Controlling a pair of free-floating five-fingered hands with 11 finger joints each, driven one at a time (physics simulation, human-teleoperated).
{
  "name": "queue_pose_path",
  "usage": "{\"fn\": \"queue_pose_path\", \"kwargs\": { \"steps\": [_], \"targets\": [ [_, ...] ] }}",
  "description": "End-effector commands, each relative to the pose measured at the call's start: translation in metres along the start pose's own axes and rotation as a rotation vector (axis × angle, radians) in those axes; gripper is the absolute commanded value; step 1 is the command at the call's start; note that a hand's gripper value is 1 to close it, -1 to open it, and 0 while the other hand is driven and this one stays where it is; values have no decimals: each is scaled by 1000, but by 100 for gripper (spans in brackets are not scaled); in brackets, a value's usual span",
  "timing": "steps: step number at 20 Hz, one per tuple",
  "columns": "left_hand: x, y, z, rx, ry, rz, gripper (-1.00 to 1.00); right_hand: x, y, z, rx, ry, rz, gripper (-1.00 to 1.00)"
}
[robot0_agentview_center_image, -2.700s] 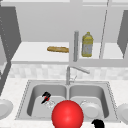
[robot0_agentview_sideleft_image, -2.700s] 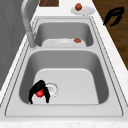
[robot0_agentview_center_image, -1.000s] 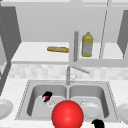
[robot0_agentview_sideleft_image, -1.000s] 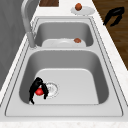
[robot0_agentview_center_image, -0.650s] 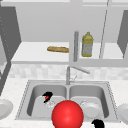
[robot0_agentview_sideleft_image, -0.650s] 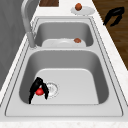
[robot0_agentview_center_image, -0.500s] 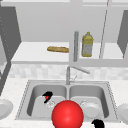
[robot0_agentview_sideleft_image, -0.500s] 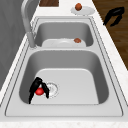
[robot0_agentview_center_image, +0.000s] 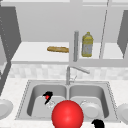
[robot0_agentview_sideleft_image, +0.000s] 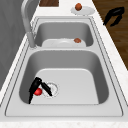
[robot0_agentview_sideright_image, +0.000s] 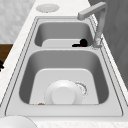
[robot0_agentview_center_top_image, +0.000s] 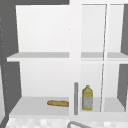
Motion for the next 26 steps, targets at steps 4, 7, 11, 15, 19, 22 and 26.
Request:
{"fn": "queue_pose_path", "kwargs": {
  "steps": [4, 7, 11, 15, 19, 22, 26],
  "targets": [
    [-19, 17, 11, -35, -37, 17, -100, 0, 0, 0, 0, 0, 0, 0],
    [12, 8, 1, 91, 42, -2, -100, 0, 0, 0, 0, 0, 0, 0],
    [2, -31, 11, 60, -2, -89, 100, 0, 0, 0, 0, 0, 0, 0],
    [1, -28, 8, 129, -2, -121, 100, 0, 0, 0, 0, 0, 0, 0],
    [8, -48, 5, 53, -43, -212, 100, 0, 0, 0, 0, 0, 0, 0],
    [3, -56, 5, 110, -16, -265, 100, 0, 0, 0, 0, 0, 0, 0],
    [-11, -36, 4, 100, -17, -281, -100, 0, 0, 0, 0, 0, 0, 0]
  ]
}}
